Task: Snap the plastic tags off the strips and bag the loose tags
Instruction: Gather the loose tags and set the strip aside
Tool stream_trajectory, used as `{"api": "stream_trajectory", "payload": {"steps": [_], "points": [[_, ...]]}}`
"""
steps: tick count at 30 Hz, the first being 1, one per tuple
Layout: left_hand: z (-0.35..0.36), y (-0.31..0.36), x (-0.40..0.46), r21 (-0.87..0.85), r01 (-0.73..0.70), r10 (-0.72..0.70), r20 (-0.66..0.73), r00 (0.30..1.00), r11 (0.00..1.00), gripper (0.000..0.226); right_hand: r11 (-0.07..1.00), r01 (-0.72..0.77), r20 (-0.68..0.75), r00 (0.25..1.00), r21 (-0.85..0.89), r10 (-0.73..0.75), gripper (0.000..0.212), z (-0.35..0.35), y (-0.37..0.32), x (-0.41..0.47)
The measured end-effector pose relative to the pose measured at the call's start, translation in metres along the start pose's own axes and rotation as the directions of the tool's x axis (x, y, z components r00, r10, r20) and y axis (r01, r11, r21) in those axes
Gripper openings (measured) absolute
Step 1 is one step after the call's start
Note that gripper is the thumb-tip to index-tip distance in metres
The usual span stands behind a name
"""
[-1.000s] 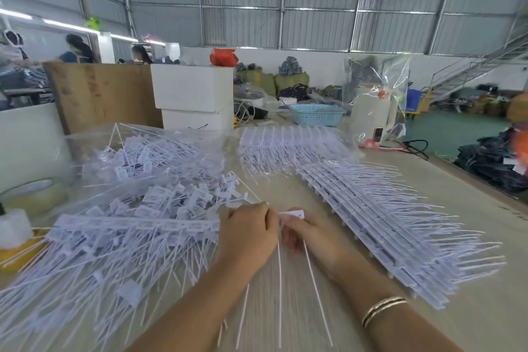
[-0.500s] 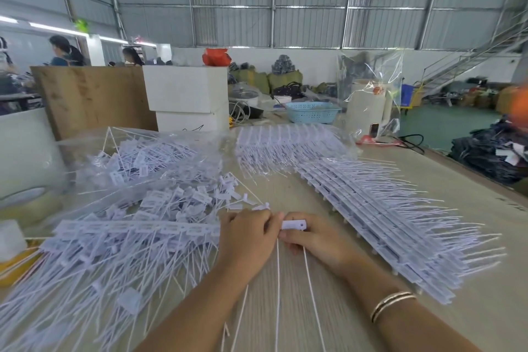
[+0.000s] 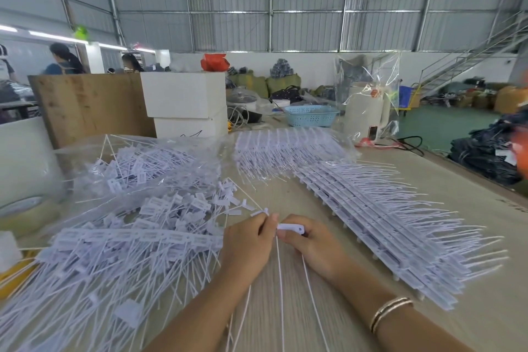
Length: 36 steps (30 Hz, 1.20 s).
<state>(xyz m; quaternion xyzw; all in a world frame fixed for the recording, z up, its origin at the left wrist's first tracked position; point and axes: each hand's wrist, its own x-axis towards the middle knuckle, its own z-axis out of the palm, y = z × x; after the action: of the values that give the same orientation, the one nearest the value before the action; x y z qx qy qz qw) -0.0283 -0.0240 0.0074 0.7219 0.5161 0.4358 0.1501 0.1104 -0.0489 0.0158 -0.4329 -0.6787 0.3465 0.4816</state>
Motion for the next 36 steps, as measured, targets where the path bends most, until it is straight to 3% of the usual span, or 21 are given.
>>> {"api": "stream_trajectory", "payload": {"steps": [3, 13, 18, 21, 28, 32, 36], "points": [[0.0, -0.002, 0.001, -0.039, 0.021, -0.021, 0.01, 1.0, 0.999, 0.042, 0.995, 0.036, -0.044, 0.998, -0.094, -0.041, 0.043, 0.002, 0.0, -0.001], [-0.004, 0.0, 0.002, -0.188, 0.078, -0.072, 0.038, 0.997, 0.979, 0.041, 0.949, 0.155, -0.066, 0.981, -0.273, -0.18, 0.024, 0.004, 0.0, -0.003], [-0.01, 0.0, 0.006, -0.322, 0.204, -0.201, 0.044, 0.979, 0.924, 0.044, 0.946, 0.228, -0.124, 0.958, -0.23, -0.26, 0.03, 0.009, -0.004, -0.003], [-0.009, 0.001, 0.002, -0.233, 0.112, -0.11, 0.022, 0.994, 0.966, 0.043, 0.974, 0.181, -0.119, 0.973, -0.135, -0.198, 0.025, 0.015, -0.005, -0.003], [-0.016, 0.003, 0.001, -0.311, 0.044, -0.095, -0.15, 0.984, 0.949, 0.04, 0.997, -0.032, -0.306, 0.95, 0.075, 0.054, 0.025, -0.002, 0.005, 0.004], [-0.016, 0.005, 0.0, -0.335, 0.007, -0.069, -0.175, 0.982, 0.942, 0.031, 0.98, -0.193, -0.231, 0.957, -0.049, 0.177, 0.013, 0.002, 0.008, 0.009], [-0.014, 0.007, -0.004, -0.268, -0.012, -0.035, -0.17, 0.985, 0.963, 0.031, 0.978, -0.143, -0.28, 0.955, -0.153, 0.096, 0.011, 0.005, 0.002, 0.006]]}}
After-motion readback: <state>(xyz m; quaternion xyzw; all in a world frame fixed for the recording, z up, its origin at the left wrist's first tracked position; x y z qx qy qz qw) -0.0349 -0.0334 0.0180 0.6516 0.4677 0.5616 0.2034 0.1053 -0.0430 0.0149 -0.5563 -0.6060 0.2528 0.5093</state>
